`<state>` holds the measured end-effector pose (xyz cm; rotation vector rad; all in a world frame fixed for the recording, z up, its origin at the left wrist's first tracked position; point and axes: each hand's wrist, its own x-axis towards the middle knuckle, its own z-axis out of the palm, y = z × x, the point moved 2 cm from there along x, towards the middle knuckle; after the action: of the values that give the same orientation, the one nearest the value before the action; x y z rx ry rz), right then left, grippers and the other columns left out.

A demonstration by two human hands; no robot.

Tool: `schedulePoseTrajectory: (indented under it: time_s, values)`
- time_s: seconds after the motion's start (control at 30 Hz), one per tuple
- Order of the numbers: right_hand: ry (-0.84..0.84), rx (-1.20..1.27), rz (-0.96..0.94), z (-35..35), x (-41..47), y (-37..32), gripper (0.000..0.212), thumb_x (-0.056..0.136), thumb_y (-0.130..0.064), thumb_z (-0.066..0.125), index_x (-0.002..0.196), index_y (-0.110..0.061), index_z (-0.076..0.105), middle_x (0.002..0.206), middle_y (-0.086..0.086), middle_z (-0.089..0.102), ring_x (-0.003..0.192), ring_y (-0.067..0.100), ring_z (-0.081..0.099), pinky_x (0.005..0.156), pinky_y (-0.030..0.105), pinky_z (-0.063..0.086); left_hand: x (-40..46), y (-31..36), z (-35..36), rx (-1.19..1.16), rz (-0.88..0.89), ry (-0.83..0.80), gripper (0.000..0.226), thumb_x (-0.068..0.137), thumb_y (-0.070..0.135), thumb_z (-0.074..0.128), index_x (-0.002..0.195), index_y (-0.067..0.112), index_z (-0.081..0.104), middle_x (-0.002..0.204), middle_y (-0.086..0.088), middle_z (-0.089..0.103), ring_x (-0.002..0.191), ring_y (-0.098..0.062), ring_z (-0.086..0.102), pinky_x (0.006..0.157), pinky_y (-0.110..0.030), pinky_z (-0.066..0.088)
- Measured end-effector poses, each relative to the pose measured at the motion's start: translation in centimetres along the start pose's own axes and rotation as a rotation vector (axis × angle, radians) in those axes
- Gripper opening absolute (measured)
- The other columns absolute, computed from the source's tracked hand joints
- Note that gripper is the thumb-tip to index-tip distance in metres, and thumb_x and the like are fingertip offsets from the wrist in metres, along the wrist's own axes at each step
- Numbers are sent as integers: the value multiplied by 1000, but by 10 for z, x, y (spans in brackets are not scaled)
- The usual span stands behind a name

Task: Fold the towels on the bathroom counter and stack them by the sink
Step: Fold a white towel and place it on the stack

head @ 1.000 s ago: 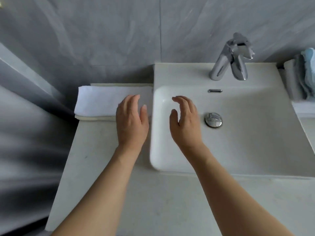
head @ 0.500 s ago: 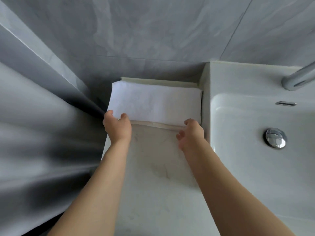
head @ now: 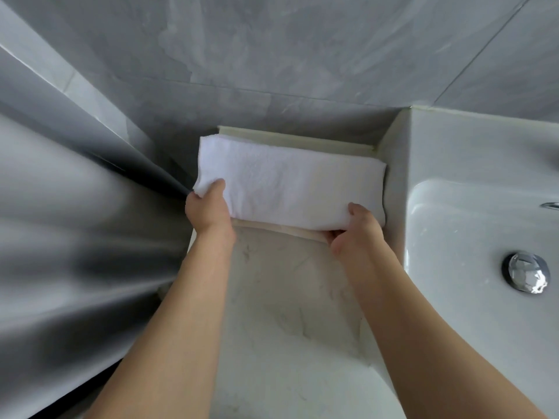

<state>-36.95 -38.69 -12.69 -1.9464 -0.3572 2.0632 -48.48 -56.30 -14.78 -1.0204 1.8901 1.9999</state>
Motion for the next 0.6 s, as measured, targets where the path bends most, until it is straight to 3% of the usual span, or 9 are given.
schedulePoseTrajectory:
  time_s: [0.1, 0.17, 0.27, 0.33, 0.47, 0.6]
  values:
    - [-47, -81, -144, -1, -3, -4, 35, 90, -13, 64, 124, -12, 57, 119, 6, 65, 99, 24, 65, 93, 44, 53, -10, 9, 8, 2, 36, -137, 23, 81, 14, 64, 104, 15, 64, 108, -3, 69, 104, -25, 65, 85, -35, 52]
    - [-80, -176, -297, -2, -10, -8, 32, 92, -16, 60, 124, -18, 58, 115, 0, 67, 98, 17, 65, 92, 35, 53, -21, 18, 12, -23, 55, -263, 34, 76, 15, 62, 109, 12, 66, 108, -5, 71, 103, -26, 66, 88, -39, 51]
    - [-175, -323, -522, -6, -29, -15, 20, 95, -20, 51, 107, -31, 64, 86, -17, 66, 73, 0, 60, 69, 17, 49, -44, 33, 14, -103, 43, -442, 39, 74, 14, 59, 112, 14, 70, 115, -9, 72, 106, -29, 68, 88, -40, 54]
    - [-258, -369, -626, -12, -46, -22, 23, 95, -19, 48, 96, -35, 64, 76, -24, 65, 70, -1, 60, 61, 10, 48, -62, 40, 10, -191, 14, -527, 42, 71, 14, 58, 111, 13, 72, 114, -12, 72, 105, -31, 69, 85, -40, 56]
    - [-403, -377, -785, -35, -74, -36, 37, 93, -12, 44, 120, -28, 63, 106, -13, 70, 92, 1, 62, 80, 15, 51, -103, 43, -1, -297, -9, -617, 41, 72, 13, 53, 108, 12, 74, 111, -13, 71, 101, -34, 69, 86, -47, 55]
    - [-458, -330, -895, -72, -95, -49, 32, 88, -10, 46, 101, -28, 69, 81, -16, 63, 75, 3, 54, 71, 16, 45, -144, 34, -7, -396, -20, -710, 37, 77, 9, 48, 97, 13, 79, 108, -12, 72, 97, -33, 70, 79, -42, 56]
